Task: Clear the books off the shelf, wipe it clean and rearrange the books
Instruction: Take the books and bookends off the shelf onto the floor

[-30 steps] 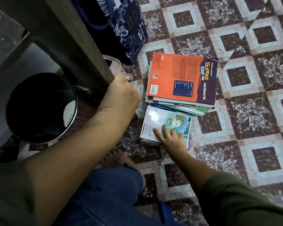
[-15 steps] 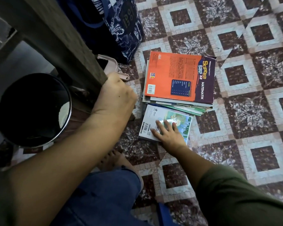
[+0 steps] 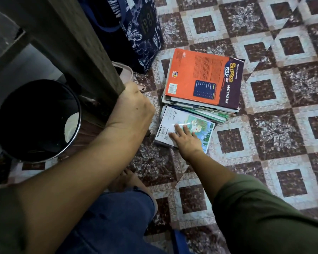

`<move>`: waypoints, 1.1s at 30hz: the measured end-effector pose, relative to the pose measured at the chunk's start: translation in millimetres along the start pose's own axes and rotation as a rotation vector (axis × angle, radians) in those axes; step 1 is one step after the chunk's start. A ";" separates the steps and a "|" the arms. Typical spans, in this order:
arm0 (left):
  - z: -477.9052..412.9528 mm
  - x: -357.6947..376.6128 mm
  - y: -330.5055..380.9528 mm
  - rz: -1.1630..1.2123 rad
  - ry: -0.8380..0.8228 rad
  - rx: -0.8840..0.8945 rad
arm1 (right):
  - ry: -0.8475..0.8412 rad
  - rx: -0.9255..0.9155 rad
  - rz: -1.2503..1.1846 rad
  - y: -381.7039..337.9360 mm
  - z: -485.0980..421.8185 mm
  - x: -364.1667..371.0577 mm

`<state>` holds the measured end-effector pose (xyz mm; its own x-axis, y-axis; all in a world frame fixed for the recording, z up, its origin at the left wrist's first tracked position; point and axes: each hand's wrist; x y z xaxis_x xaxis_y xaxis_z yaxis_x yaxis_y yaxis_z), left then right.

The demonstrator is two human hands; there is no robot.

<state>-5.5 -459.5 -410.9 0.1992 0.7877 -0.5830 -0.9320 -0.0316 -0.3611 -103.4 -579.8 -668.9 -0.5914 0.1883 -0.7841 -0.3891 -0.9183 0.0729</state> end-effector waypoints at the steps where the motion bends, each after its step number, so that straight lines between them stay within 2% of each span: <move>1: 5.3 -7.9 -5.1 0.012 0.047 0.020 | -0.032 -0.016 -0.017 2.2 2.0 -7.8; 4: 10.1 8.8 -4.1 -0.055 0.217 0.036 | -0.089 -0.055 -0.098 9.2 17.9 -42.3; 6: 25.7 20.4 -11.1 -0.051 0.451 0.090 | -0.045 -0.048 -0.150 12.2 38.1 -72.8; 7: 37.4 26.5 -12.7 0.013 0.512 0.171 | -0.005 -0.053 -0.163 12.8 50.3 -88.6; 9: 58.7 39.1 -11.8 0.128 0.567 0.291 | 0.079 -0.098 -0.180 10.0 79.2 -121.4; 10: 72.3 46.6 -13.5 0.213 0.528 0.277 | 0.120 -0.135 -0.190 5.9 95.3 -137.9; 12: 105.1 61.3 -19.1 0.452 0.404 0.092 | 0.201 -0.227 -0.218 -7.3 128.7 -171.0; 13: 122.2 74.8 -23.1 0.508 0.397 -0.023 | 0.246 -0.282 -0.232 -16.8 145.0 -186.2; 19: 267.2 126.4 -31.4 0.765 0.470 -0.637 | 0.390 -0.613 -0.255 -105.1 231.5 -265.9; 23: 372.1 160.7 -20.8 0.624 0.667 -0.989 | 0.452 -0.826 -0.227 -175.3 283.1 -301.1; 26: 443.0 189.0 -11.4 0.516 0.699 -1.247 | 0.471 -0.935 -0.142 -228.3 318.0 -318.0; 30: 508.2 221.2 1.2 0.482 0.623 -1.503 | 0.514 -1.065 -0.077 -299.3 362.7 -332.9; 33: 522.7 235.9 6.9 0.575 0.468 -1.552 | 0.523 -1.137 -0.040 -354.2 385.0 -336.3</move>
<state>-123.3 47.7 -170.5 0.2977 0.2396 -0.9241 0.1755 -0.9652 -0.1937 -38.5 -183.8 -193.8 -0.1409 0.3018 -0.9429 0.5833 -0.7443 -0.3254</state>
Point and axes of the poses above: each hand's wrist, its own z-axis away from the middle knuckle, its own x-axis out of the palm, y = z × x, and after that the axes turned 15 degrees about x, right-handed
